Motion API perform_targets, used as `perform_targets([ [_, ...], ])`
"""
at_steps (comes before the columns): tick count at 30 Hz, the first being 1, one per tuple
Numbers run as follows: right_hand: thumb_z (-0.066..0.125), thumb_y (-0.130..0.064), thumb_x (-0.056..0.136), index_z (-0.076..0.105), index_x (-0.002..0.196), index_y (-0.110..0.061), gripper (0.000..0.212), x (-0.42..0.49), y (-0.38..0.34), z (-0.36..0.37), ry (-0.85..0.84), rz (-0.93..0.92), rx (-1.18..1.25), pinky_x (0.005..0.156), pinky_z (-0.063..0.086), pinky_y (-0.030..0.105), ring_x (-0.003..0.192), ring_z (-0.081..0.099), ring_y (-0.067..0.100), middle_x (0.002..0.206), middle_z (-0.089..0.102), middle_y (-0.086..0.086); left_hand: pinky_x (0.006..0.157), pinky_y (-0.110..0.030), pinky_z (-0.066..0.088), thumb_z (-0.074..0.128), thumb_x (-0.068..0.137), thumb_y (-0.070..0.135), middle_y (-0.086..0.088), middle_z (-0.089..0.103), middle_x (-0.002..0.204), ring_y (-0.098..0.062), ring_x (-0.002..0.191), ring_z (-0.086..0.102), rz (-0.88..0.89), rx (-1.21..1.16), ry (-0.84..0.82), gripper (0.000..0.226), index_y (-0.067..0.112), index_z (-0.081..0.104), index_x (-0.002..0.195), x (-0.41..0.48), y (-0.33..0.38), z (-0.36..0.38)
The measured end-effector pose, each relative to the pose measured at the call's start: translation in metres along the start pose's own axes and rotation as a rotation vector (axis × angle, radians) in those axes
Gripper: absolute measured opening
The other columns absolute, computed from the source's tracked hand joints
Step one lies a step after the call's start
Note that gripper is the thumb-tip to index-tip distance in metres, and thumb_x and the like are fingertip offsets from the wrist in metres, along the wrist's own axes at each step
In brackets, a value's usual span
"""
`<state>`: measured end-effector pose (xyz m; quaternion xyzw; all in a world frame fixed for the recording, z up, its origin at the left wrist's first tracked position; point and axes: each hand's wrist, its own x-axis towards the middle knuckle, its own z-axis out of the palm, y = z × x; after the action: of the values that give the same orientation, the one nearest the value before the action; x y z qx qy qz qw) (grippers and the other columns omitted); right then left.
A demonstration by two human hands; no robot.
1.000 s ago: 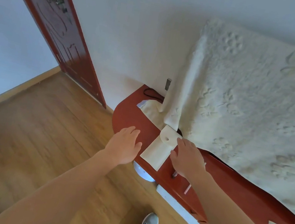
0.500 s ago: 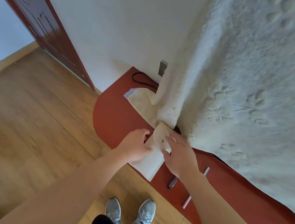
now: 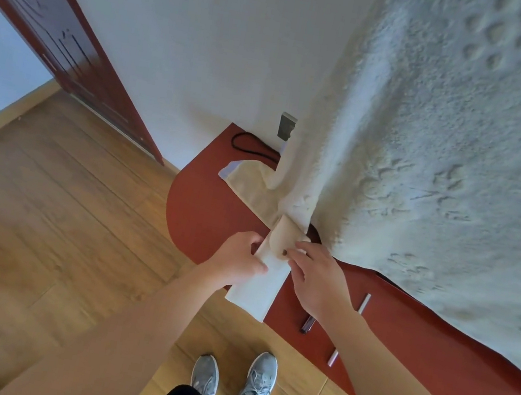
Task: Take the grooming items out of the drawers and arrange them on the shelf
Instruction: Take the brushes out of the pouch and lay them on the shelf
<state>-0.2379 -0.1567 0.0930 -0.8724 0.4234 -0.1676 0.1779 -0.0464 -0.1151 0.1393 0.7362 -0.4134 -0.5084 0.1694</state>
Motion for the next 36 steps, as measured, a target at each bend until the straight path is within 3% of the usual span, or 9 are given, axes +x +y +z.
perform_targets([
  [4,0.068,-0.007,0.086,0.073,0.102,-0.013,0.018,0.002,-0.027,-0.012,0.084,-0.01,0.033,0.071,0.057,0.036,0.104,0.061,0.025,0.111,0.067,0.002,0.08,-0.044,0.06,0.071,0.073,0.008,-0.001,0.072,0.097,-0.02,0.089,0.07,0.017,-0.098,-0.012,0.031,0.021,0.066,0.1,-0.025,0.004,-0.021],
  [12,0.071,-0.006,0.083,0.075,0.096,-0.011,0.014,-0.012,-0.092,-0.06,0.303,-0.025,0.017,0.075,0.054,0.031,0.096,0.06,0.022,0.104,0.068,0.0,0.088,-0.045,0.059,0.073,0.075,0.001,0.002,0.076,0.095,-0.017,0.088,0.073,0.145,-0.226,-0.056,0.034,0.019,0.07,0.104,-0.09,0.011,-0.055],
  [18,0.06,-0.012,0.087,0.074,0.092,-0.012,0.015,-0.033,-0.13,-0.095,0.415,-0.045,-0.024,0.073,0.052,0.029,0.091,0.058,0.019,0.099,0.068,-0.002,0.091,-0.046,0.057,0.074,0.078,0.002,0.001,0.076,0.098,-0.018,0.092,0.073,0.232,-0.297,-0.079,0.034,0.018,0.069,0.107,-0.133,0.014,-0.061],
  [25,0.053,-0.013,0.087,0.073,0.088,-0.011,0.02,-0.049,-0.134,-0.128,0.459,-0.064,-0.043,0.066,0.054,0.034,0.085,0.061,0.023,0.092,0.068,-0.002,0.089,-0.044,0.057,0.07,0.082,0.0,-0.002,0.076,0.101,-0.02,0.095,0.073,0.285,-0.338,-0.077,0.033,0.014,0.068,0.111,-0.162,0.031,-0.046],
  [29,0.056,-0.01,0.085,0.072,0.087,-0.011,0.016,-0.059,-0.125,-0.147,0.467,-0.071,-0.042,0.064,0.052,0.031,0.081,0.061,0.021,0.089,0.068,-0.001,0.086,-0.039,0.057,0.069,0.084,0.002,0.001,0.075,0.103,-0.017,0.095,0.072,0.293,-0.288,-0.048,0.035,0.015,0.065,0.116,-0.173,0.047,-0.029],
  [32,0.053,-0.014,0.091,0.07,0.088,-0.01,0.018,-0.061,-0.118,-0.163,0.53,0.024,0.03,0.061,0.045,0.024,0.071,0.058,0.019,0.079,0.065,0.001,0.083,-0.034,0.057,0.065,0.084,0.002,0.004,0.074,0.102,-0.014,0.094,0.07,0.288,-0.198,-0.02,0.036,0.017,0.063,0.117,-0.179,0.054,-0.016],
  [36,0.058,-0.012,0.093,0.07,0.088,-0.009,0.013,-0.055,-0.115,-0.184,0.546,0.086,0.09,0.061,0.044,0.022,0.07,0.058,0.016,0.079,0.065,0.001,0.09,-0.043,0.057,0.063,0.085,0.004,0.004,0.074,0.104,-0.016,0.097,0.07,0.275,-0.2,-0.015,0.034,0.022,0.063,0.114,-0.188,0.053,-0.002],
])
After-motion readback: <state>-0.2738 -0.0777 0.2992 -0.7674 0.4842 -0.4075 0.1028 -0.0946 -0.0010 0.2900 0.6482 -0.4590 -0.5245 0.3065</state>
